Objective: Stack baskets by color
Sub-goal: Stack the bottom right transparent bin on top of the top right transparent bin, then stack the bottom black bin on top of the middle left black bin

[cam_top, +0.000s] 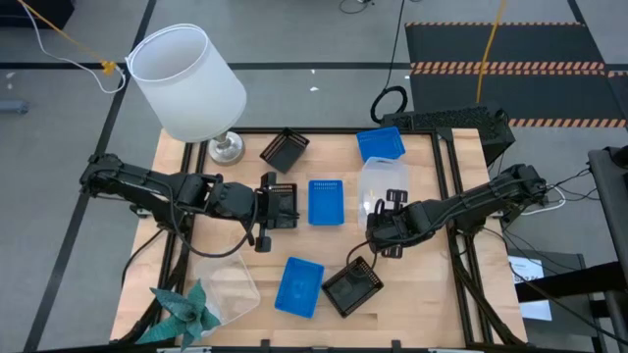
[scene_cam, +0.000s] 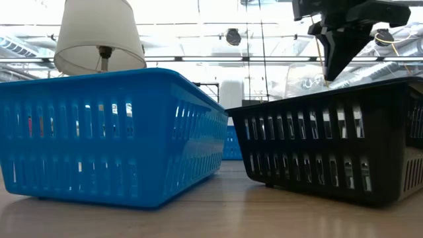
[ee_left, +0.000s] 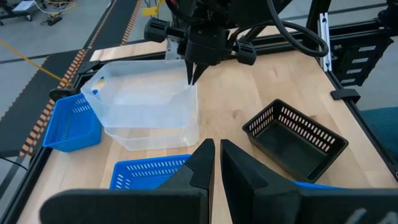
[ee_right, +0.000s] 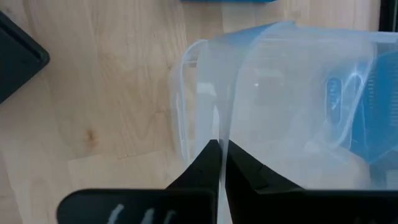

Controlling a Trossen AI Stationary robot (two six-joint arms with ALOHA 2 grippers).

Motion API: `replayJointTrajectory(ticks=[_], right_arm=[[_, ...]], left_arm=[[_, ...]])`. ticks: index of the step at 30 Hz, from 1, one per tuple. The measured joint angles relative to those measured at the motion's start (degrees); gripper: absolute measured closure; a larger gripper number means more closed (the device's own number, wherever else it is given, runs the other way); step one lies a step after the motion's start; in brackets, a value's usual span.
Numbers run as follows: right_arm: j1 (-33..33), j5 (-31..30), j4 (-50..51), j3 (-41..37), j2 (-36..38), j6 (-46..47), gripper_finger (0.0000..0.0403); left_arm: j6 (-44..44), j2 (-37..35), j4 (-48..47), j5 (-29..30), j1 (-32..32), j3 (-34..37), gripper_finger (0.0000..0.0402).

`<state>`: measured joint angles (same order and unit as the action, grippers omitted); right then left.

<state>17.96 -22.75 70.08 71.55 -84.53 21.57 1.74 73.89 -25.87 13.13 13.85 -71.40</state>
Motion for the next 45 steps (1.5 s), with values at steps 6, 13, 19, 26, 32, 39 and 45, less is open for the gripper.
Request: replayJointTrajectory(ticks=[6,13,19,26,32,39,45], right_arm=[[0.0,-0.54,0.04,0.0,0.0,0.06,0.0375],[0.0,-1.47,0.15,0.01,0.0,0.19,0.0316],[0.0,-1.57,1.44,0.01,0.0,0.03,0.0303],[0.09,-2.71,0.51,0.0,-0.02,-2.56,0.0303],[0.84,-2.57,0.39,0.02,-0.02,-3.79,0.0303],[2.02,-2.52,-1.58,0.02,3.21,-4.3,0.0303],[2.82,-2.59,-4.62,0.04,8.7,-2.75,0.0303]], left_arm=[[-0.02,0.0,0.0,-0.02,0.0,0.0,0.0371],[-0.07,0.0,0.0,-0.01,0.0,0.0,0.0371],[-0.04,0.0,-0.01,-0.02,0.0,0.0,0.0371],[-0.04,0.0,-0.01,-0.02,0.0,-0.01,0.0371],[-0.28,0.0,-0.02,-0.02,0.0,-0.02,0.0371],[-0.76,0.0,-0.11,-0.02,0.31,-0.02,0.0371],[-1.61,0.0,-0.13,-0.04,1.04,-0.02,0.0371]])
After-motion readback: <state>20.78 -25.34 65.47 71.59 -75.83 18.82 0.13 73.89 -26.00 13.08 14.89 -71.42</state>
